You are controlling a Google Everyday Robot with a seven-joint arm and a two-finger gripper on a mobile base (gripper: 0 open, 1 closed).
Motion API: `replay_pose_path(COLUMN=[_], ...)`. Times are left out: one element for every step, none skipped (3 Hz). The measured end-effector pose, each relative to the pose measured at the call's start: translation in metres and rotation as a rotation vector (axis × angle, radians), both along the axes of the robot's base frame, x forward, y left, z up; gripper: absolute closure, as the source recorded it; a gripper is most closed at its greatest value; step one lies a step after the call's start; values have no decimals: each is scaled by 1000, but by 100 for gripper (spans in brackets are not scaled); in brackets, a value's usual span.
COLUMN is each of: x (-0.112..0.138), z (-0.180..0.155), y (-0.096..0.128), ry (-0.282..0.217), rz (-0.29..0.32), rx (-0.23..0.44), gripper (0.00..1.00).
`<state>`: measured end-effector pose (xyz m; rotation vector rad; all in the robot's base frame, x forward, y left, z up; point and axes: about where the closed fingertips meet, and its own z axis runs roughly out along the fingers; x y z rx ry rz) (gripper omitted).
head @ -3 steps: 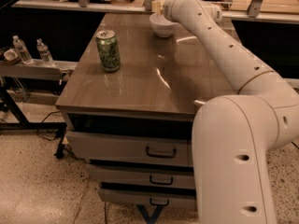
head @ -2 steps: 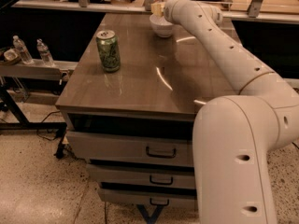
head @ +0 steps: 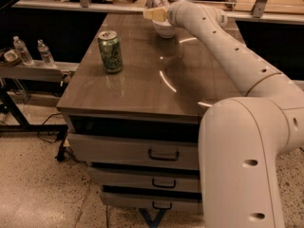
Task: Place water bottle into white bowl
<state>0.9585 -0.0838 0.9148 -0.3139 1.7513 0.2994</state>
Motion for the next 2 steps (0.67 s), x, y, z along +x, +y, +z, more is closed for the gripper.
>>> replay_pose_path(x=[-2, -13], z=[0, 18], y=[-4, -26], ry=[1, -33], rz=[-11, -40], rx=[0, 13], gripper=[0, 0])
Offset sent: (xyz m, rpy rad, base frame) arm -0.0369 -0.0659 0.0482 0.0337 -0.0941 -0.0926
